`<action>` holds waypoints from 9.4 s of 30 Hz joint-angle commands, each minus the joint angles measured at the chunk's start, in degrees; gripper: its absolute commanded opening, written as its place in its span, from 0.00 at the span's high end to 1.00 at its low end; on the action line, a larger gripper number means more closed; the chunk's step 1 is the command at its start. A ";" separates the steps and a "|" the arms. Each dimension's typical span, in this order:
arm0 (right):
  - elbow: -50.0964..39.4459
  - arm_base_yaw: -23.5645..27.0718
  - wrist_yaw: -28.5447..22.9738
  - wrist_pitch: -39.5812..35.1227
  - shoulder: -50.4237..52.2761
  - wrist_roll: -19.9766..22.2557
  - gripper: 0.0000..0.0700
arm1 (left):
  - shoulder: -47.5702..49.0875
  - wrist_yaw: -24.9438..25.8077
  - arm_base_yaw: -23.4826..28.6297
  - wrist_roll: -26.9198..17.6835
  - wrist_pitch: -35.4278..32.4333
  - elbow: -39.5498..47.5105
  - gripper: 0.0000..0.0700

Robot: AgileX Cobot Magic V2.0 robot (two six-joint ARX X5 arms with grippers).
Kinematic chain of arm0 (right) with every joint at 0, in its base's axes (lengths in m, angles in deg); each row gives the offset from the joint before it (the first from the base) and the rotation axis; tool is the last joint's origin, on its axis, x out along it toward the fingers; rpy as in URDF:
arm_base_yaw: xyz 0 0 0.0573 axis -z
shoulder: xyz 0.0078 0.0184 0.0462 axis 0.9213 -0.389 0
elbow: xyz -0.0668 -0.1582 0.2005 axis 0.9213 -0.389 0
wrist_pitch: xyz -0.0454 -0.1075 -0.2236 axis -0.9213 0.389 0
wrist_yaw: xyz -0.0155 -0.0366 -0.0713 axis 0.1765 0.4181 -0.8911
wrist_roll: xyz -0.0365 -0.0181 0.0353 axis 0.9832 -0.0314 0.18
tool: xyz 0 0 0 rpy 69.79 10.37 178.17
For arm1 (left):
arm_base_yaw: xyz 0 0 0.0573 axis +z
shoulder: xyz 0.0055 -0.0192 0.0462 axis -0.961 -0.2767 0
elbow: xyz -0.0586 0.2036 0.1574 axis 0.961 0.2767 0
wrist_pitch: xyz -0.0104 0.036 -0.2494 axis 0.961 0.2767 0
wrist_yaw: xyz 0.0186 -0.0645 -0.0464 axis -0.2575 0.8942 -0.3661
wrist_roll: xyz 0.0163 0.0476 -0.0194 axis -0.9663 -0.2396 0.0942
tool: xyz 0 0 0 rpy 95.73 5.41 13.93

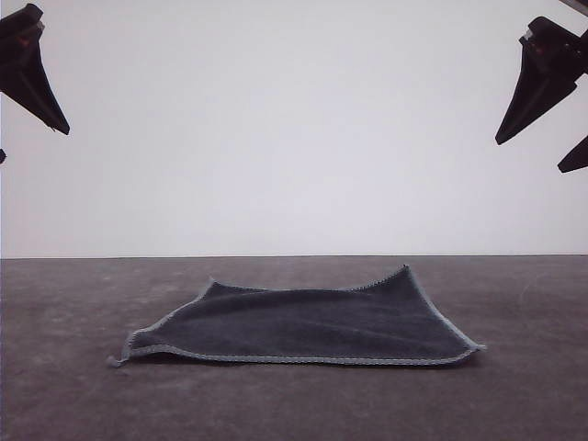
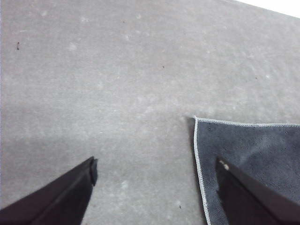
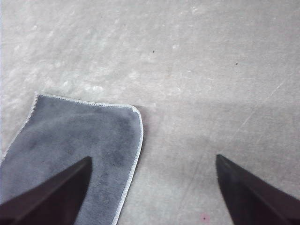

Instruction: Fold clothes

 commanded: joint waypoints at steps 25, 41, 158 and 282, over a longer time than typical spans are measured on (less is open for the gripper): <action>14.08 -3.46 15.31 -11.11 -34.15 -2.58 0.19 | -41.98 10.48 -9.52 3.87 -10.88 -19.42 0.29; 19.26 -7.92 14.13 -10.59 -43.47 -2.82 0.20 | -54.32 10.56 -14.94 1.63 -7.79 -29.92 0.29; 19.26 -5.77 36.55 38.78 -36.60 26.38 0.38 | -40.69 31.59 -15.90 -22.92 45.30 -30.31 0.54; 10.23 -38.45 24.30 -29.37 -39.63 -30.28 0.40 | -12.28 4.61 -6.19 -8.84 31.95 -13.84 0.38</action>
